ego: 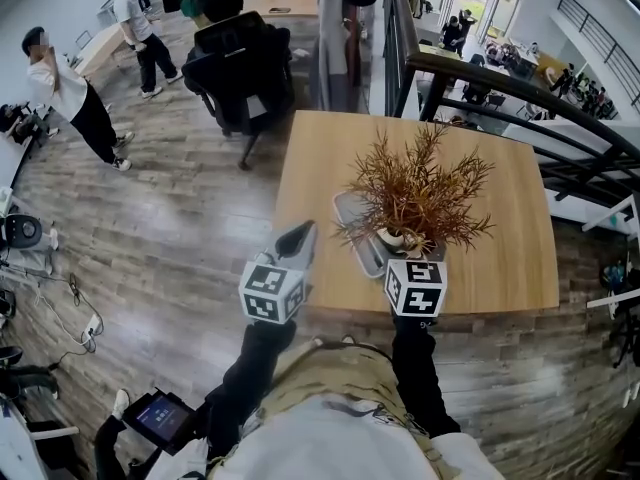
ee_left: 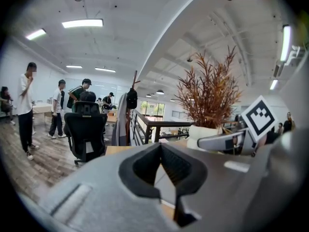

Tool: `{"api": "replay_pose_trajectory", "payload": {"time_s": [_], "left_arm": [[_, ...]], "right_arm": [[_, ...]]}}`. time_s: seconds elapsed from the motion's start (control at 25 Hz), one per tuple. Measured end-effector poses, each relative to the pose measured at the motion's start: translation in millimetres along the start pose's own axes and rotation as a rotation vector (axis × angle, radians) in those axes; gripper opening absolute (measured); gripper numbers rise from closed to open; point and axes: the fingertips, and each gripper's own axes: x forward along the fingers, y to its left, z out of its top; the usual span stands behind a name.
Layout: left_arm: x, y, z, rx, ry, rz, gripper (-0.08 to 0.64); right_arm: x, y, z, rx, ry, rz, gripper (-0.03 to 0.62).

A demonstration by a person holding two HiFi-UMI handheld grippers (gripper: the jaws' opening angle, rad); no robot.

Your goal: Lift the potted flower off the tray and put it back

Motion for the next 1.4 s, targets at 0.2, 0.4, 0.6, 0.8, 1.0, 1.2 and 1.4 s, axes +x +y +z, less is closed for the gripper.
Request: {"api": "replay_pose_trajectory", "payload": {"time_s": [0.2,0.4,0.6,0.8,1.0,1.2,1.4], "left_arm": [[-1,-5,-31,0.004,0.023,0.010,0.002],[-16,-5,-52,0.006,0.040,0.033,0.002],[-15,4,-94,-0.001,0.082,0.052,0.002],[-7,10,-143,-0.015,0.126,0.063,0.002],[6,18,-183,-0.030,0.157,0.066,0.002],[20,29,-221,-0.033,0.177,0.071,0.002],[51,32,-245,-0.027,0.188,0.067,0.002]], "right_arm": [[5,-7,-34,0.005,0.010,0.007,0.503],[6,-3,-61,-0.007,0.027,0.015,0.503],[28,-4,-110,-0.024,0.080,0.021,0.503],[55,-12,-164,-0.029,0.121,0.037,0.503],[85,-24,-216,-0.024,0.153,0.035,0.503],[114,-35,-263,-0.020,0.174,0.023,0.503],[144,-58,-301,-0.042,0.201,0.008,0.503]]}}
